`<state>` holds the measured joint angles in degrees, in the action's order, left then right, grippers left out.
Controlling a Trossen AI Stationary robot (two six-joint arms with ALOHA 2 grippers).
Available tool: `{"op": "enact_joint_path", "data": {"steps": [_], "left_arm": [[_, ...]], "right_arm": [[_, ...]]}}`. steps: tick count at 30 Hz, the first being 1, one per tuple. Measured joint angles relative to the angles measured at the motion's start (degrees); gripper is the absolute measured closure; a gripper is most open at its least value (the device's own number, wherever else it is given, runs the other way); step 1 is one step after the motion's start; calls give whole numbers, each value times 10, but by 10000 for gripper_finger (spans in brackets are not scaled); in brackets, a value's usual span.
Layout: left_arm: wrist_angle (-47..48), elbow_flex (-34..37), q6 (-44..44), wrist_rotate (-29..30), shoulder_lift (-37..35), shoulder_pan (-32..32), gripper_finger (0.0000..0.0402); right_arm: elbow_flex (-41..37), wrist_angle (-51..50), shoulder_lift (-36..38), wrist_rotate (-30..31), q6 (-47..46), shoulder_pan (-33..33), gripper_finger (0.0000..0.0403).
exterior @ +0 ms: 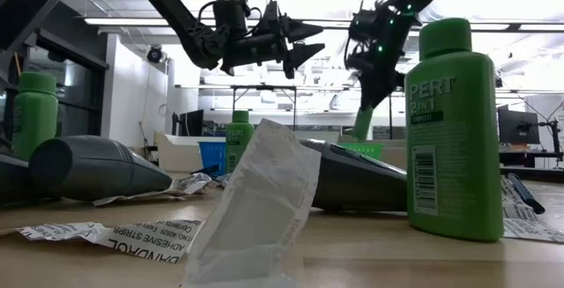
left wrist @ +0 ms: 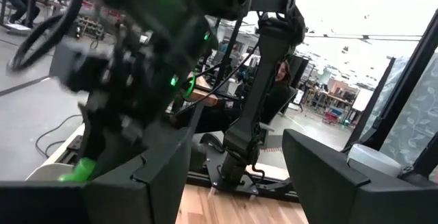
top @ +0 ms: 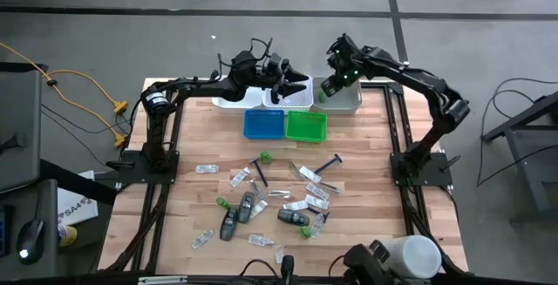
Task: Pick & Place Travel size toiletries
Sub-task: Put the green shampoo bottle into the gray bin
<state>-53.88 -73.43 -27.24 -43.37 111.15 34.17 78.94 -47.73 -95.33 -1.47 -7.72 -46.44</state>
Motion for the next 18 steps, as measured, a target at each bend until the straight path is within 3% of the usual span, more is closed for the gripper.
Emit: {"op": "enact_joint_path", "data": {"steps": [5, 18], "left_arm": [[1, 0, 0, -1, 0, 0, 171], [1, 0, -2, -9, 0, 0, 171]], "right_arm": [[-1, -20, -41, 40, -22, -1, 308], [-1, -13, -93, 45, -30, -17, 304]]}}
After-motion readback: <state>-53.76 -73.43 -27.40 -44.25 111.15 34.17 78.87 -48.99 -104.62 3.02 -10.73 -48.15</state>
